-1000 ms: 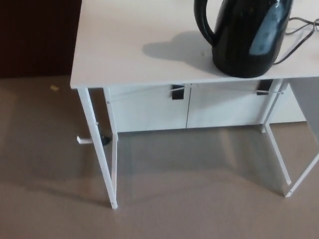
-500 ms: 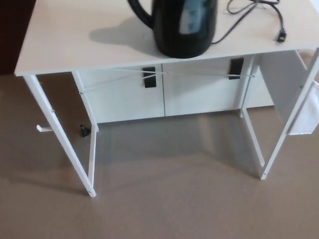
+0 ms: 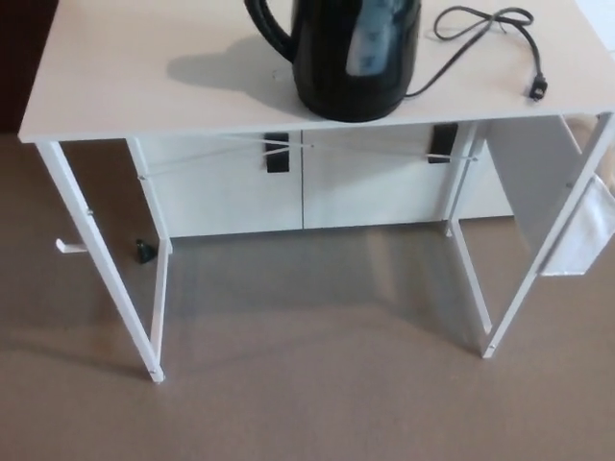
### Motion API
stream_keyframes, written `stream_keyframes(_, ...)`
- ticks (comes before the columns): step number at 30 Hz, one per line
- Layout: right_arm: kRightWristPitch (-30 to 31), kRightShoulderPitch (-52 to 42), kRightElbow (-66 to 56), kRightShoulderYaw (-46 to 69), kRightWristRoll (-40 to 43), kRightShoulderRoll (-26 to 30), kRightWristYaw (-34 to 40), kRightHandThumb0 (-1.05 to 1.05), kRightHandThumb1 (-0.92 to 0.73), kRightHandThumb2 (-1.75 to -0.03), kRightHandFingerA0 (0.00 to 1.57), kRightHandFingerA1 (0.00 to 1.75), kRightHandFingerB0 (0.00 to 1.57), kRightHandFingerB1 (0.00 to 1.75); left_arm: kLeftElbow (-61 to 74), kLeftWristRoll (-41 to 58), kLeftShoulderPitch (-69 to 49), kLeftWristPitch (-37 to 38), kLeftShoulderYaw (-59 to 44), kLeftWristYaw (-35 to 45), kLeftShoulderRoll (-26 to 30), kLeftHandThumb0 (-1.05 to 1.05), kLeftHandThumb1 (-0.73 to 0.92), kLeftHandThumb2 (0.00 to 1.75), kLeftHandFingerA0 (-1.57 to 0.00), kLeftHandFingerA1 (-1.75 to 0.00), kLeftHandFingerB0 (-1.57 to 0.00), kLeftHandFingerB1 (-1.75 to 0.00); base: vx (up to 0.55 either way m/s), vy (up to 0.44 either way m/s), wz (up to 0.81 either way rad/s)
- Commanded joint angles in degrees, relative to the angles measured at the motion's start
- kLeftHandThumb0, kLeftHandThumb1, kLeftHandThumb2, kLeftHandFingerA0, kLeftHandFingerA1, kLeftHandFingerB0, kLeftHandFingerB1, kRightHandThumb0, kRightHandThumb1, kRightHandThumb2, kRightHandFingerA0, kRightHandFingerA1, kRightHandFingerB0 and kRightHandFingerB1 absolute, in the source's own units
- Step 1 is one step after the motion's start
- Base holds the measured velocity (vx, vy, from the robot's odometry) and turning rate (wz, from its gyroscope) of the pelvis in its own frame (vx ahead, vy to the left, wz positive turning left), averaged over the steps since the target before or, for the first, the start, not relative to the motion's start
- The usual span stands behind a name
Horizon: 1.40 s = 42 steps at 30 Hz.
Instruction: The robot walk towards a table in front and uses its left hand to pick up the pot from the base and places it on the table
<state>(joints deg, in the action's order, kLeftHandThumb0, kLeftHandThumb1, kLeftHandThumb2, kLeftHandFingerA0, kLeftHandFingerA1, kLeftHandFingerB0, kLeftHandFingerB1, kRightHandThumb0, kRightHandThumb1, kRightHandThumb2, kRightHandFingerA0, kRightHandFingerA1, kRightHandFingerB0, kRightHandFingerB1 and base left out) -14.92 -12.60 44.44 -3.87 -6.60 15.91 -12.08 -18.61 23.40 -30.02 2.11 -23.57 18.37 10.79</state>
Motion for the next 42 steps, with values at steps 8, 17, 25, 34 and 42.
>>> stream_keyframes(8,-1.04,1.40,1.85,0.36,0.00,0.51,-0.16,-0.33,-0.60,-0.57,0.66,0.46,0.55,0.41,0.35,-1.48,0.57,1.80,-0.55,0.00,0.19,-0.22,0.48,0.59,-0.09,-0.35,-0.10,-0.20,0.15,-0.213,0.11)
stream_keyframes(17,-0.26,1.09,1.30,0.45,0.56,0.43,-1.01,-0.33,-0.61,-0.58,0.65,0.46,0.53,0.41,-0.07,-0.94,0.61,0.98,-1.04,1.02,0.29,-0.21,0.48,0.62,-0.09,-0.36,-0.05,-0.20,0.22,-0.232,0.13)
stream_keyframes(25,-0.68,1.50,1.23,-0.25,-0.50,0.91,-0.66,-0.34,-0.62,-0.57,0.65,0.46,0.53,0.41,-0.77,-1.75,1.30,0.90,-1.15,0.08,0.39,-0.18,0.50,0.57,-0.16,-0.34,-0.10,-0.23,0.22,0.059,-0.06)
stream_keyframes(34,-0.91,2.27,2.13,-1.09,-1.62,1.22,0.45,-0.36,-0.62,-0.57,0.69,0.45,0.54,0.40,-0.52,-1.80,2.11,0.08,-1.13,-0.23,0.86,-0.20,0.50,0.56,-0.18,-0.34,-0.10,-0.24,0.15,0.108,0.02)
stream_keyframes(42,-2.21,1.64,2.91,-0.71,-1.32,1.00,0.52,-0.35,-0.61,-0.58,0.68,0.46,0.54,0.41,-1.08,-2.21,2.79,-0.36,-0.93,-0.40,1.53,-0.21,0.50,0.55,-0.20,-0.33,-0.12,-0.27,0.08,-0.107,-0.04)
